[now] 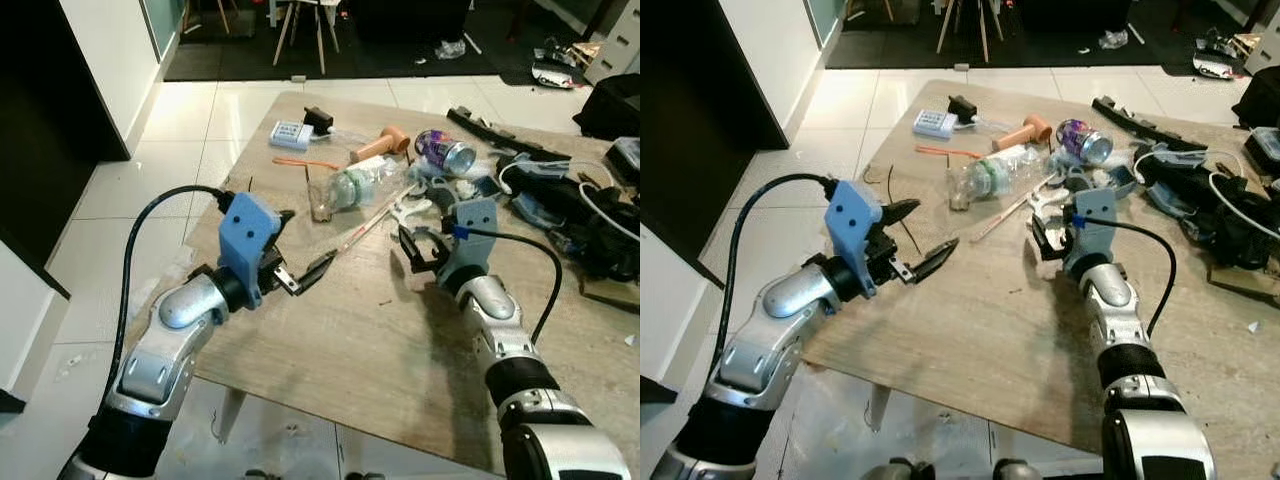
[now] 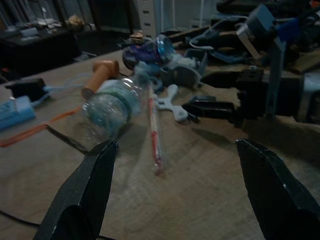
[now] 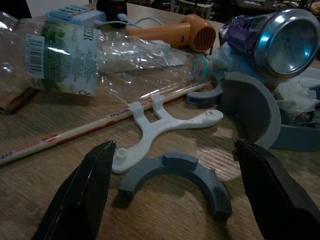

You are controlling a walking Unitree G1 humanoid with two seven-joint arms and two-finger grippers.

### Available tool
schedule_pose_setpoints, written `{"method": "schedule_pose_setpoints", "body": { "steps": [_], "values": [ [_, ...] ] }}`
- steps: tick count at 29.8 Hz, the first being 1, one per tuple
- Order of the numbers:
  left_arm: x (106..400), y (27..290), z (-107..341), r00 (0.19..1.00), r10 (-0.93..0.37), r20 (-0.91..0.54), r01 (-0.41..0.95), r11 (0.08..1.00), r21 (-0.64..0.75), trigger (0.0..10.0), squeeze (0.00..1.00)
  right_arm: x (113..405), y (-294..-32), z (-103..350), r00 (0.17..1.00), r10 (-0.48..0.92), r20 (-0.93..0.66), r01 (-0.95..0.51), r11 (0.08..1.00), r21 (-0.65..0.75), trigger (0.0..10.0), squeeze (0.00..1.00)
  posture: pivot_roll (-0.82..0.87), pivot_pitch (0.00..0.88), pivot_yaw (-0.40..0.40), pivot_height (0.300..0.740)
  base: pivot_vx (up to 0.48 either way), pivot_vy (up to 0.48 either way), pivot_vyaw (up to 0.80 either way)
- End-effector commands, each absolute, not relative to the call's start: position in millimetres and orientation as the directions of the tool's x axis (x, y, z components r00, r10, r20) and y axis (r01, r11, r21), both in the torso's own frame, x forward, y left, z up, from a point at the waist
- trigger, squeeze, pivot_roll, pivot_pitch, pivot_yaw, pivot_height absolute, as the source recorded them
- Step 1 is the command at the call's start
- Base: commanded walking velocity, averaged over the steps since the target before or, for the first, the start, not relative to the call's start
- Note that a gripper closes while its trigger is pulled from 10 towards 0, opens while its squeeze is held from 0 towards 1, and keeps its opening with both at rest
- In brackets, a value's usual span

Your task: Picking trash to rubbish bin

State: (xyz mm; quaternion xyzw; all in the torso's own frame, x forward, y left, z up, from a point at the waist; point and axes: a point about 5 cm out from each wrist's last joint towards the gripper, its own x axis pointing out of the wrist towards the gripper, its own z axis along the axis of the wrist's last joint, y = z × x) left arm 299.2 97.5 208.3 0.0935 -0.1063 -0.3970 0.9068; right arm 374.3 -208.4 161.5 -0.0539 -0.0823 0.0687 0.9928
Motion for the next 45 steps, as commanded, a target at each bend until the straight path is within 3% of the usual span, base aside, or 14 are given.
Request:
{"method": "schedule_pose_setpoints", "body": {
  "steps": [1,24,26,27,45],
  "values": [
    [294.7,97.2,204.7,0.651,-0.753,0.100,0.717,0.653,0.246,10.0,0.00,373.1,-211.9,157.4,0.979,0.145,0.143,-0.127,0.984,-0.127,10.0,0.00,0.05,0.262,0.051,0.740,0.000,0.000,0.00],
    [279.7,100.7,204.7,0.629,-0.774,0.076,0.744,0.627,0.231,10.0,0.00,379.4,-210.4,154.3,0.983,0.159,0.088,-0.146,0.979,-0.143,10.0,0.00,0.08,0.274,0.036,0.740,0.000,0.000,0.00],
    [279.5,101.3,204.5,0.630,-0.773,0.073,0.743,0.628,0.229,10.0,0.00,379.7,-212.4,153.9,0.985,0.151,0.080,-0.139,0.980,-0.140,7.1,0.00,0.08,0.275,0.035,0.740,0.000,0.000,0.00],
    [279.6,101.3,204.4,0.631,-0.772,0.072,0.743,0.629,0.229,10.0,0.00,379.7,-214.1,153.9,0.986,0.145,0.077,-0.133,0.981,-0.138,0.0,0.00,0.08,0.274,0.036,0.740,0.000,0.000,0.00],
    [285.7,102.7,207.1,0.654,-0.752,0.080,0.722,0.652,0.232,10.0,0.00,378.1,-217.8,150.1,0.989,0.128,0.072,-0.120,0.988,-0.097,0.0,0.00,0.08,0.254,0.030,0.740,0.000,0.000,0.00]
  ]
}}
